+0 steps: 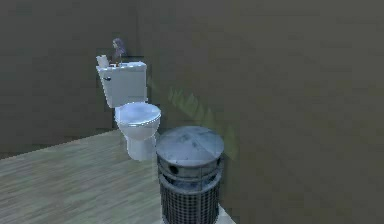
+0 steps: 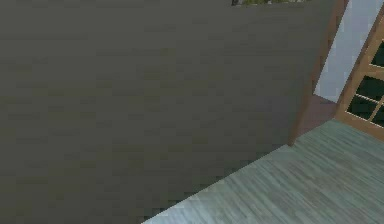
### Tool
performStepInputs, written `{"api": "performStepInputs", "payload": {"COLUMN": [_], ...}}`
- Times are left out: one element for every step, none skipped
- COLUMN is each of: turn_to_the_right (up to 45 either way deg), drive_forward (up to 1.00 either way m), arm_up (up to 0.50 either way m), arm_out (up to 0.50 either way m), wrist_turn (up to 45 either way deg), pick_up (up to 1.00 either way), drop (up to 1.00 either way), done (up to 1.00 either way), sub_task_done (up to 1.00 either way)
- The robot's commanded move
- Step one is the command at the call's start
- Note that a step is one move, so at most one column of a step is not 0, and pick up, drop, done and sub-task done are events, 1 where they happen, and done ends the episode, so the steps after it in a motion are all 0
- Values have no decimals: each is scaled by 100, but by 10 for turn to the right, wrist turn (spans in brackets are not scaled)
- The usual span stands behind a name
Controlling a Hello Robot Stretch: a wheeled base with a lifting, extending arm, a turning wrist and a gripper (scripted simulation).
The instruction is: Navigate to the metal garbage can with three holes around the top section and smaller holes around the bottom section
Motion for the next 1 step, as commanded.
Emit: {"api": "performStepInputs", "payload": {"turn_to_the_right": [0], "drive_forward": [0], "arm_up": [0], "arm_out": [0], "wrist_turn": [0], "pick_up": [0], "drop": [0], "done": [100], "sub_task_done": [0]}}
